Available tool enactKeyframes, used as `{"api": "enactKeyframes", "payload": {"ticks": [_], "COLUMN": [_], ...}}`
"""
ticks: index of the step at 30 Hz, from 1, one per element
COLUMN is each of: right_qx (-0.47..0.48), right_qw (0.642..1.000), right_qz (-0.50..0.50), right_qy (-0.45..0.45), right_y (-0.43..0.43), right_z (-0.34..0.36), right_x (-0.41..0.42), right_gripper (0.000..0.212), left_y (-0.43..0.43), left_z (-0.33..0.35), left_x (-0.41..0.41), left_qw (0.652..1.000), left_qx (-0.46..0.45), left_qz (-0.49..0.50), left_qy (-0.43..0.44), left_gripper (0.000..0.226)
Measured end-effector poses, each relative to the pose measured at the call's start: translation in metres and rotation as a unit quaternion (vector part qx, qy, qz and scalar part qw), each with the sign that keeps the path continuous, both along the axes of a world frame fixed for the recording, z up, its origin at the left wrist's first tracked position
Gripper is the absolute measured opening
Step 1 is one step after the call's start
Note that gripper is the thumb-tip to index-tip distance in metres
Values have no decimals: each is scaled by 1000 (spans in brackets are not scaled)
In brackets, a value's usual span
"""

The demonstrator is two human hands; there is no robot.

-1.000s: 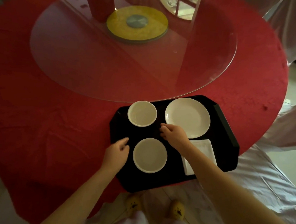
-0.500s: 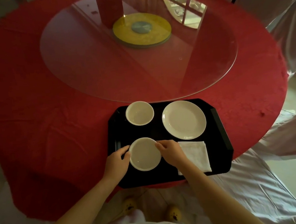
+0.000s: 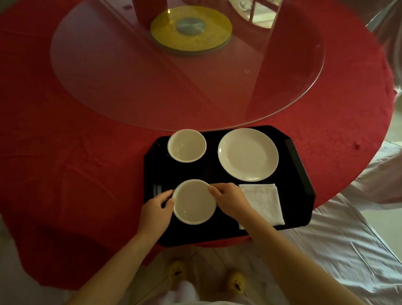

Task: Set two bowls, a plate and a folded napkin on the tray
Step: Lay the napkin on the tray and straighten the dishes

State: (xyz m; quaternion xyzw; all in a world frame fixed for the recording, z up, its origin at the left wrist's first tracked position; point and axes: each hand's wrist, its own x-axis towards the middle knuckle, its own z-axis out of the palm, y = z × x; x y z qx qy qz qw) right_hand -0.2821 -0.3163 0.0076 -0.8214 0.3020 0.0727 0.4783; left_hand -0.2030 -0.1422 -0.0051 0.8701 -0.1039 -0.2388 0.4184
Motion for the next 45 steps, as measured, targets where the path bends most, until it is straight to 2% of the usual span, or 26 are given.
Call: {"api": "enactKeyframes", "payload": {"ticks": [8, 13, 20, 26, 30, 32, 34, 36, 38, 40, 43, 45], "right_qx": [24, 43, 102, 103, 99, 74, 2, -89, -156, -190, -218, -225], "right_qw": [1000, 996, 993, 992, 993, 993, 992, 986, 981, 979, 975, 974], "right_qz": [-17, -69, -52, -43, -42, -70, -111, -132, -115, -69, -30, -32], "right_qy": [-11, -33, -33, -53, -51, -58, -61, -39, -2, 28, 22, 6], "right_y": [-5, -27, -32, -27, -34, -51, -78, -106, -126, -136, -138, -137], "right_z": [-6, 1, 2, -3, 0, 3, 6, 8, 7, 4, -4, -7], "right_x": [3, 31, 65, 67, 63, 56, 39, 13, -12, -28, -38, -41], "right_gripper": [30, 43, 44, 35, 38, 42, 40, 38, 39, 39, 33, 27], "left_y": [-1, -29, -67, -65, -68, -71, -81, -103, -131, -158, -180, -187], "left_z": [2, 21, 19, 17, 29, 39, 48, 51, 46, 36, 23, 18], "left_x": [6, 48, 65, 58, 55, 46, 29, 10, -5, -11, -15, -19], "left_qw": [1000, 997, 999, 999, 999, 995, 989, 991, 988, 974, 961, 961], "left_qx": [-10, -61, -14, -33, 8, 5, -42, -64, -14, 85, 190, 207], "left_qz": [3, 40, 39, 41, 30, 34, 23, -36, -140, -210, -201, -182], "left_qy": [-1, -3, -2, 4, -27, -92, -137, -109, -63, -25, 8, 24], "left_gripper": [36, 44, 44, 44, 47, 48, 48, 46, 46, 49, 50, 50]}}
